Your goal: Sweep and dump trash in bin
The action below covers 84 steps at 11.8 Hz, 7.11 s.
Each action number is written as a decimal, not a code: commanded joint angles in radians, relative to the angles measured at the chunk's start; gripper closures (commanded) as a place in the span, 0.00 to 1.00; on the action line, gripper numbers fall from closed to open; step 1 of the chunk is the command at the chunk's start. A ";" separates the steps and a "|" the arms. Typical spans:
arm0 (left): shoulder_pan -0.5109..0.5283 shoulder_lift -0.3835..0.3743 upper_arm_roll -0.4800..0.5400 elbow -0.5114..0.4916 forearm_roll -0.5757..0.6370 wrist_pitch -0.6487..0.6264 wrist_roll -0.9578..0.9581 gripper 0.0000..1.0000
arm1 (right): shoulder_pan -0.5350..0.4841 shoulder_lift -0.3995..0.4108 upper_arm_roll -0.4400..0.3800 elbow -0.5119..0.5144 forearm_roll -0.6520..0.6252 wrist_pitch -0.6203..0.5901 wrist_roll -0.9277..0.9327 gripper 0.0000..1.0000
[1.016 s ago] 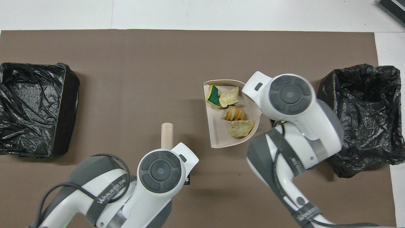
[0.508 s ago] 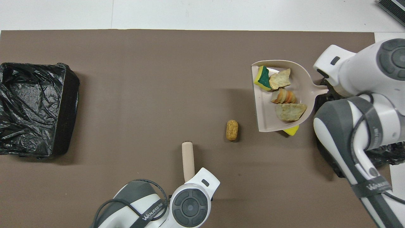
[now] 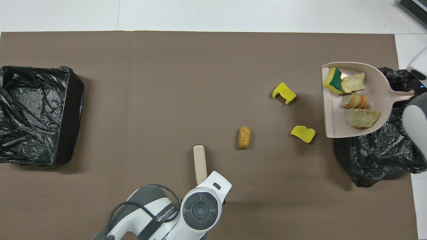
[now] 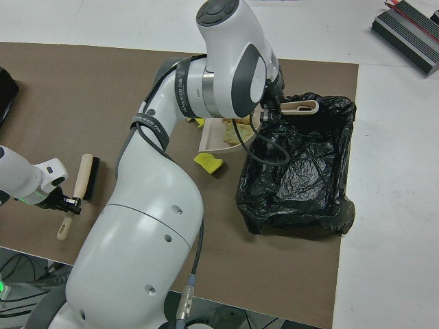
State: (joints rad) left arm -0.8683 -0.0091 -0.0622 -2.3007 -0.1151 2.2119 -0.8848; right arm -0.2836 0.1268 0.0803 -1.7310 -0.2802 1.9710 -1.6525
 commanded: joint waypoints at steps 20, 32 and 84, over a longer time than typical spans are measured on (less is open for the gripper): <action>0.661 -0.110 0.016 0.188 0.060 -0.233 0.591 0.00 | -0.177 -0.263 0.016 -0.326 -0.923 0.255 0.221 1.00; 0.913 -0.101 0.016 0.676 0.068 -0.636 0.981 0.00 | 0.099 -0.228 0.019 -0.283 -0.318 0.059 0.238 1.00; 0.881 -0.114 -0.002 0.699 0.091 -0.721 0.808 0.00 | 1.006 -0.019 0.029 -0.406 0.392 0.200 2.551 0.18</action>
State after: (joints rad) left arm 0.0280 -0.1198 -0.0736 -1.6091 -0.0229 1.5136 -0.0633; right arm 0.7179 0.1525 0.1074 -2.0668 0.0910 2.1418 0.8789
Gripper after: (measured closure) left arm 0.000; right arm 0.141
